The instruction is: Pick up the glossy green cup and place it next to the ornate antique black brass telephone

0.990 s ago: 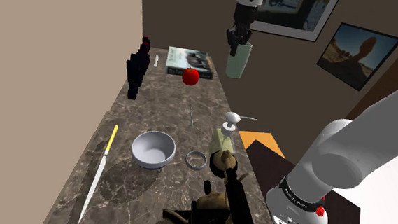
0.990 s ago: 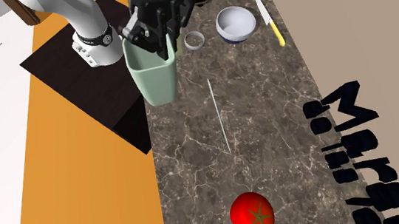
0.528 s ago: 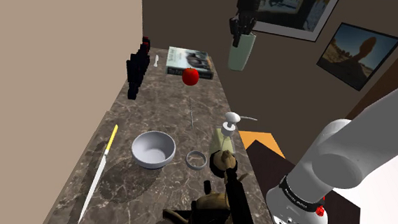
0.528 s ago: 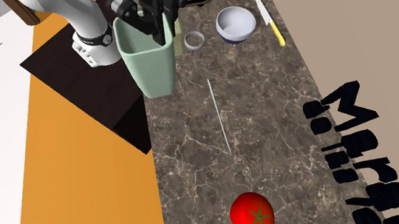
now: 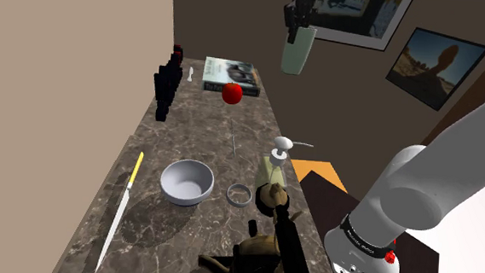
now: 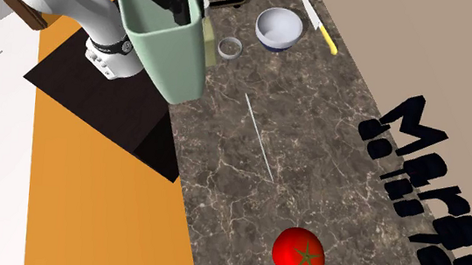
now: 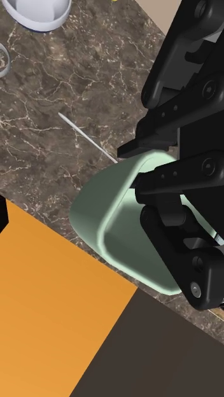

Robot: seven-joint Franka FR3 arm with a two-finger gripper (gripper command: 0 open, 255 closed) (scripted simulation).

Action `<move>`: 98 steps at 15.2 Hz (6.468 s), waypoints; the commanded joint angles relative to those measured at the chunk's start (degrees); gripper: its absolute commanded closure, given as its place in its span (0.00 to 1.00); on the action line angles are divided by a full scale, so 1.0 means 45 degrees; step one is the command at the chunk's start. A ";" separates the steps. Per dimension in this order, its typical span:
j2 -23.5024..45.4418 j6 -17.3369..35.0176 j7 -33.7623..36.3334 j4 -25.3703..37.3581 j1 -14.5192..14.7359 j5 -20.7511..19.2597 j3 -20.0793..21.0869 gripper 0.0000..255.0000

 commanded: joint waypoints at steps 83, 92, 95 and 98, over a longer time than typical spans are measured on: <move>0.4237 0.1846 1.3358 0.2034 0.5597 0.0374 0.7723 1.00; 0.4047 0.3442 1.3313 0.0266 0.5536 0.0449 0.7687 1.00; 0.4044 0.3956 1.3316 -0.0251 0.5529 0.0447 0.7681 1.00; 0.4070 0.4464 1.3328 -0.0735 0.5526 0.0432 0.7677 1.00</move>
